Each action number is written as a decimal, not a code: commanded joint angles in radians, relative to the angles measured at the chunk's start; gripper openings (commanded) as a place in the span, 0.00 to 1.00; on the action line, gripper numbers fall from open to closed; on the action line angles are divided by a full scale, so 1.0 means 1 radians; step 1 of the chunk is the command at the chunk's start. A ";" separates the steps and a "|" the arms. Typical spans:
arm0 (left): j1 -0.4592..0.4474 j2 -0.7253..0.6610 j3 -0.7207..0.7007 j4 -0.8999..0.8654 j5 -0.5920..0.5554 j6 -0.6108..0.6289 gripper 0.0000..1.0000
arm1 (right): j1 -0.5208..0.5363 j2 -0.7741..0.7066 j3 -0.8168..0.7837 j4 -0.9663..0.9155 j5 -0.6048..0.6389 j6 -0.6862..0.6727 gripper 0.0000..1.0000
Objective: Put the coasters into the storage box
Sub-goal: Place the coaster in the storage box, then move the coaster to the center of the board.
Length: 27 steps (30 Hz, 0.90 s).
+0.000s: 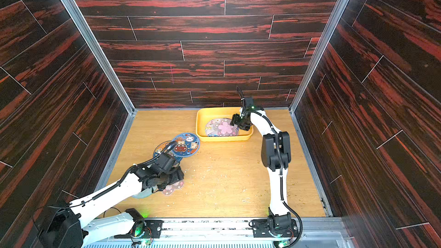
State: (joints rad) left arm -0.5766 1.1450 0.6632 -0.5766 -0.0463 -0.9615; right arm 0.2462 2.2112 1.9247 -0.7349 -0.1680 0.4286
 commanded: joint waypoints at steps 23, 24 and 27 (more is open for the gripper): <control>0.309 0.372 0.138 0.134 -0.006 0.340 0.80 | 0.123 -0.582 -0.564 0.142 -0.057 0.090 0.76; 0.309 0.382 0.139 0.138 0.000 0.340 0.80 | 0.123 -0.589 -0.567 0.139 -0.057 0.091 0.76; 0.310 0.412 0.142 0.139 0.023 0.342 0.80 | 0.123 -0.600 -0.570 0.134 -0.054 0.090 0.76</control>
State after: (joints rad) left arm -0.2722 1.5429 0.7918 -0.4435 -0.0532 -0.6437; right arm 0.3664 1.6585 1.3651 -0.6014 -0.2241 0.5129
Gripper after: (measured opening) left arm 0.799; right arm 0.761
